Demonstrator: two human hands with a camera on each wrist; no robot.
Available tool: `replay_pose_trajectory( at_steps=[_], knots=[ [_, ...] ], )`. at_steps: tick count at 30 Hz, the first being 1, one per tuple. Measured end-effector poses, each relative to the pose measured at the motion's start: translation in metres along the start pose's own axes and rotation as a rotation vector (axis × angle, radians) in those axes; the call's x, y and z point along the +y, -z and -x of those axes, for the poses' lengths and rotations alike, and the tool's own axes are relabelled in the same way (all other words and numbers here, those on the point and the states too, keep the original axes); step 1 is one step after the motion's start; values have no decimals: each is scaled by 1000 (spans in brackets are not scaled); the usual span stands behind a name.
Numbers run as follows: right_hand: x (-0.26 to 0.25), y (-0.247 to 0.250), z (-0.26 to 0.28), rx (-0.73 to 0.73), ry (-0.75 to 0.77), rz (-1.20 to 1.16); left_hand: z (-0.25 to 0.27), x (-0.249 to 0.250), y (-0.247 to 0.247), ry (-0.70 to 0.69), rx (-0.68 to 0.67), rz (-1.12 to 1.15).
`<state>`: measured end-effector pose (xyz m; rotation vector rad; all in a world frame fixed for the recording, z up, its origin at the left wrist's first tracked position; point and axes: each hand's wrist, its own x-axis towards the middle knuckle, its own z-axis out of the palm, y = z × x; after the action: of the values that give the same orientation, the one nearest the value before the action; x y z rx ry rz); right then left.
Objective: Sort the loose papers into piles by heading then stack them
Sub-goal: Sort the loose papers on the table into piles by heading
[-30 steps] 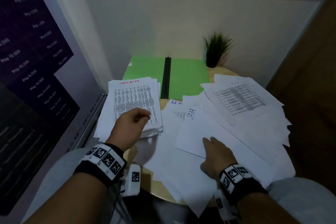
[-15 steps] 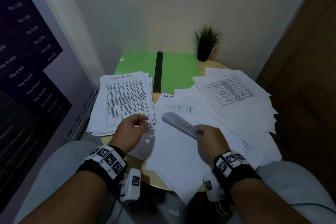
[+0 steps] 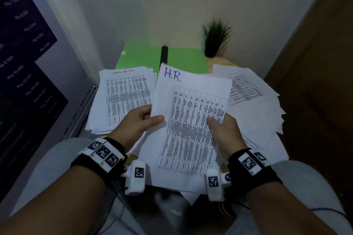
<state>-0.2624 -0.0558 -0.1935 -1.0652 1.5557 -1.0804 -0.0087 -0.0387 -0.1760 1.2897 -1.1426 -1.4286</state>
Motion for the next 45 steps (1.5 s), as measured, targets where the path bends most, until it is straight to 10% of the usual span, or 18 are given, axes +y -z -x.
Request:
replay_pose_trajectory(
  at_steps=[6, 12, 20, 27, 39, 45],
  knots=[
    [5, -2, -1, -94, -22, 7, -10, -11, 19, -4, 167, -275],
    [44, 4, -25, -133, -1, 772, -23, -14, 47, -57, 489, -374],
    [50, -15, -33, -277, -55, 1250, -21, -17, 51, -58, 539, -370],
    [54, -5, -33, -247, -59, 958, -17, -13, 48, -54, 551, -342],
    [-28, 57, -28, 245, 275, 421, -18, -7, 33, -68, 531, -133],
    [-34, 8, 5, 11, 464, 311, -17, -6, 9, -56, 415, 10]
  ],
)
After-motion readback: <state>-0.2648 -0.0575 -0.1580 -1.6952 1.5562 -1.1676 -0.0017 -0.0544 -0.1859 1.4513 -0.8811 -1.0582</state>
